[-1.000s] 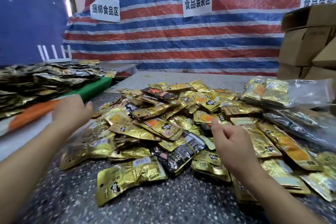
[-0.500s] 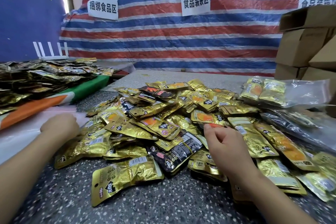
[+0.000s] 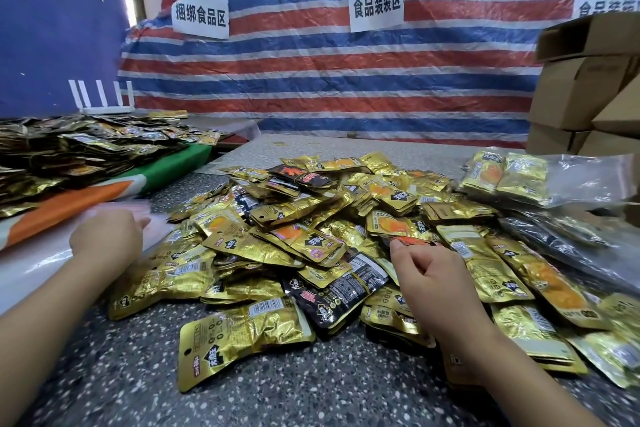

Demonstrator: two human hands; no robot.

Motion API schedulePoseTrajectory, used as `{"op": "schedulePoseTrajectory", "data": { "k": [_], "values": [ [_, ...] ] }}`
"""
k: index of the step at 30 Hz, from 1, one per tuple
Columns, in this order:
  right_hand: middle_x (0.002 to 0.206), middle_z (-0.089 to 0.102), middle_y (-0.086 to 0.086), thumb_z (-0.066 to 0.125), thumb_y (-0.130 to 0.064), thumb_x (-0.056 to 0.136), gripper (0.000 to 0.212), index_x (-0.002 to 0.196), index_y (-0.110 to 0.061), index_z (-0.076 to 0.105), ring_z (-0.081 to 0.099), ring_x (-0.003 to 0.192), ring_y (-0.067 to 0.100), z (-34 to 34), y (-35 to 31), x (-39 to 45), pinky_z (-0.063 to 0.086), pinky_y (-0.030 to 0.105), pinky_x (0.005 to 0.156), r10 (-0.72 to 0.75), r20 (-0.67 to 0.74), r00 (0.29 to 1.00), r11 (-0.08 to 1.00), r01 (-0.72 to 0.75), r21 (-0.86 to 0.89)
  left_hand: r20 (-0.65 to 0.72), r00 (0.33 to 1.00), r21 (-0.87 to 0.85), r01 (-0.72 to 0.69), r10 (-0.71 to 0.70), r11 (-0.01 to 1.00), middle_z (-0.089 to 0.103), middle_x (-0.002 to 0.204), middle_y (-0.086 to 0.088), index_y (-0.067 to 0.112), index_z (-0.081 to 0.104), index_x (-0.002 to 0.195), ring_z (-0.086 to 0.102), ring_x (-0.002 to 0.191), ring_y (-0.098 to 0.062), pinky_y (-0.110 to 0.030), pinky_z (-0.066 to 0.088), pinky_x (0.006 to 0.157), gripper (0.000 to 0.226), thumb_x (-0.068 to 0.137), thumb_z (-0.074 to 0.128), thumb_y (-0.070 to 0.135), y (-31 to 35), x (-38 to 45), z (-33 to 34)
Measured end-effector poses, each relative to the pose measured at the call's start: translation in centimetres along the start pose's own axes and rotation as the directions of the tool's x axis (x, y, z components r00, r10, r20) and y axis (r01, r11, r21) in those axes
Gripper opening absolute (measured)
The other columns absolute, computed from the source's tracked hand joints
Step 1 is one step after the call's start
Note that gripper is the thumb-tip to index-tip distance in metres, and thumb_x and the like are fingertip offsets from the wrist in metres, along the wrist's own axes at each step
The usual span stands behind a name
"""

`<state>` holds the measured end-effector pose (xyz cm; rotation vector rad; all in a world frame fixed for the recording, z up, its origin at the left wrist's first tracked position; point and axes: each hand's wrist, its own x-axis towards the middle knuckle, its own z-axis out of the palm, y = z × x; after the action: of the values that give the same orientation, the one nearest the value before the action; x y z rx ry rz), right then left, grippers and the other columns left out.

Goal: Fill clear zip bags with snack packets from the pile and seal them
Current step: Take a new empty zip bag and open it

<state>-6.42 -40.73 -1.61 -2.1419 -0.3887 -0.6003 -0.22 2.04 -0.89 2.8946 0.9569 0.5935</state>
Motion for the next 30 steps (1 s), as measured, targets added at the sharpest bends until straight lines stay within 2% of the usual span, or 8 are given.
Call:
{"op": "schedulePoseTrajectory", "data": {
  "k": [4, 9, 12, 16, 19, 21, 24, 30],
  "values": [
    [0.038, 0.029, -0.009, 0.049, -0.035, 0.100, 0.055, 0.049, -0.021, 0.037, 0.025, 0.038, 0.011, 0.0, 0.0, 0.0, 0.026, 0.024, 0.042, 0.002, -0.016, 1.000, 1.000, -0.002, 0.006, -0.077, 0.996, -0.064, -0.058, 0.053, 0.996, 0.066, 0.099, -0.024, 0.003, 0.070, 0.102, 0.061, 0.091, -0.041, -0.036, 0.045, 0.066, 0.043, 0.104, 0.040, 0.034, 0.3, -0.5, -1.3],
    [0.040, 0.029, -0.008, 0.049, -0.036, 0.099, 0.053, 0.050, -0.019, 0.037, 0.024, 0.040, 0.011, 0.0, -0.2, 0.0, 0.028, 0.024, 0.044, 0.014, -0.016, 1.000, 0.999, -0.014, 0.032, -0.383, 0.895, -0.299, -0.355, 0.229, 0.886, 0.060, 0.069, -0.021, 0.005, 0.061, 0.075, 0.050, 0.062, -0.034, -0.035, 0.034, 0.055, 0.041, 0.104, 0.040, 0.023, 4.9, -3.1, -5.1],
    [0.040, 0.026, -0.010, 0.049, -0.034, 0.101, 0.057, 0.047, -0.021, 0.035, 0.023, 0.040, 0.009, -0.1, -0.4, 0.2, 0.023, 0.022, 0.045, 0.078, -0.018, 0.997, 0.990, -0.076, 0.123, -0.496, 0.821, -0.471, -0.528, 0.284, 0.706, 0.053, 0.061, -0.009, 0.007, 0.061, 0.081, 0.045, 0.054, -0.029, -0.034, 0.031, 0.051, 0.037, 0.104, 0.038, 0.024, 9.5, -5.6, -8.1],
    [0.049, 0.027, -0.003, 0.048, -0.039, 0.102, 0.058, 0.051, -0.016, 0.033, 0.031, 0.049, 0.015, -0.6, -0.3, 0.7, 0.034, 0.033, 0.064, 0.256, -0.009, 0.967, 0.918, -0.240, 0.315, -0.558, 0.740, -0.645, -0.672, 0.377, 0.365, 0.064, 0.076, -0.014, 0.007, 0.062, 0.105, 0.055, 0.053, -0.023, -0.043, 0.046, 0.044, 0.029, 0.106, 0.038, 0.022, 16.0, -11.0, -10.2],
    [0.049, 0.036, 0.002, 0.041, -0.047, 0.102, 0.059, 0.050, -0.019, 0.044, 0.033, 0.046, 0.016, -1.0, -0.4, 0.9, 0.033, 0.031, 0.054, 0.396, 0.093, 0.914, 0.768, -0.384, 0.513, -0.562, 0.659, -0.678, -0.713, 0.499, 0.178, 0.059, 0.065, 0.002, 0.010, 0.062, 0.113, 0.044, 0.046, -0.004, -0.015, 0.031, 0.043, 0.030, 0.107, 0.037, 0.025, 19.2, -16.1, -9.3],
    [0.052, 0.045, 0.004, 0.037, -0.051, 0.102, 0.058, 0.059, -0.016, 0.054, 0.038, 0.045, 0.016, -1.3, -0.7, 1.3, 0.032, 0.028, 0.050, 0.474, 0.187, 0.860, 0.617, -0.476, 0.626, -0.515, 0.625, -0.709, -0.695, 0.587, 0.117, 0.067, 0.079, 0.010, 0.016, 0.058, 0.132, 0.058, 0.067, 0.005, -0.007, 0.039, 0.058, 0.035, 0.106, 0.037, 0.028, 19.7, -19.0, -7.6],
    [0.056, 0.047, 0.005, 0.034, -0.057, 0.101, 0.058, 0.075, -0.010, 0.056, 0.035, 0.047, 0.013, -1.5, -0.6, 1.9, 0.029, 0.025, 0.049, 0.530, 0.302, 0.792, 0.436, -0.560, 0.704, -0.426, 0.555, -0.713, -0.692, 0.714, 0.113, 0.065, 0.127, 0.007, 0.022, 0.054, 0.138, 0.057, 0.113, -0.001, -0.010, 0.041, 0.095, 0.042, 0.103, 0.036, 0.034, 19.5, -21.0, -4.9],
    [0.059, 0.043, 0.005, 0.032, -0.067, 0.096, 0.063, 0.079, -0.011, 0.054, 0.034, 0.051, 0.017, -1.7, -0.4, 2.0, 0.028, 0.025, 0.049, 0.591, 0.352, 0.726, 0.435, -0.653, 0.620, -0.382, 0.499, -0.754, -0.656, 0.778, 0.051, 0.055, 0.138, 0.021, 0.030, 0.049, 0.143, 0.047, 0.126, 0.008, -0.017, 0.039, 0.106, 0.046, 0.101, 0.033, 0.043, 19.1, -21.3, -4.4]
  ]
}}
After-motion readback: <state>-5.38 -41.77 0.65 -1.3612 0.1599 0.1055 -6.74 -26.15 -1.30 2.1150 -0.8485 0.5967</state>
